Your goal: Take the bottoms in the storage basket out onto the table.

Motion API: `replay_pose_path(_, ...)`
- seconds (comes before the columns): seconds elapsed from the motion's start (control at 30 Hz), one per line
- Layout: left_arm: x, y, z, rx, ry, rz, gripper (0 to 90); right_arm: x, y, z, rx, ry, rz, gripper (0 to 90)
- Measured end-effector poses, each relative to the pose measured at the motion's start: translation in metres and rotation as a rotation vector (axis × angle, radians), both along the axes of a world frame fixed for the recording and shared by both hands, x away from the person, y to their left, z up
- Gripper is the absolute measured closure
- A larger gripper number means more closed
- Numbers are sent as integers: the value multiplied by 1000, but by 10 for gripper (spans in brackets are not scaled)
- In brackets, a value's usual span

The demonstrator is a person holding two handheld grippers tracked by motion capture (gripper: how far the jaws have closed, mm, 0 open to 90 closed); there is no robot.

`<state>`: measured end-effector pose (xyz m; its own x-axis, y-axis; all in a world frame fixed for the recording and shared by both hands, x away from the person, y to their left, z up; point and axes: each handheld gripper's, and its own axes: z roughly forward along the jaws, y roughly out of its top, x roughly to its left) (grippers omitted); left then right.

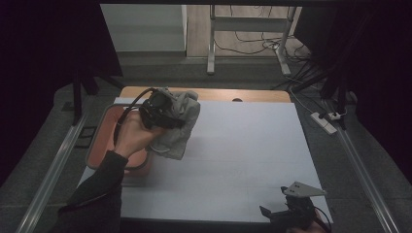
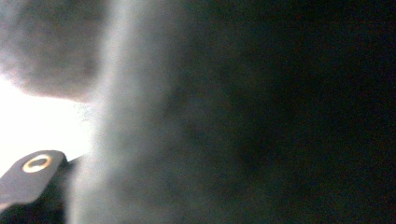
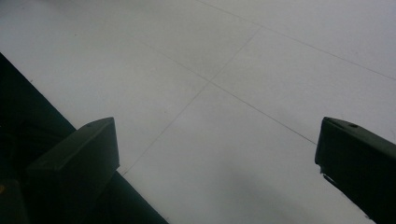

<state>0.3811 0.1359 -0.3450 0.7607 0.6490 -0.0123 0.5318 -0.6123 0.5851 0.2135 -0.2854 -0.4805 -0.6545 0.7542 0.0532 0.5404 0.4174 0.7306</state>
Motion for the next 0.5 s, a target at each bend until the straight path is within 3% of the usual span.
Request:
replay_pose_path(0.1,1,-11,-4,21,0,-20,563,0,0,0,3,0,0,0)
replay_pose_path(0.5,3,-35,-12,10,-9,-64,561,0,0,0,5,0,1,0)
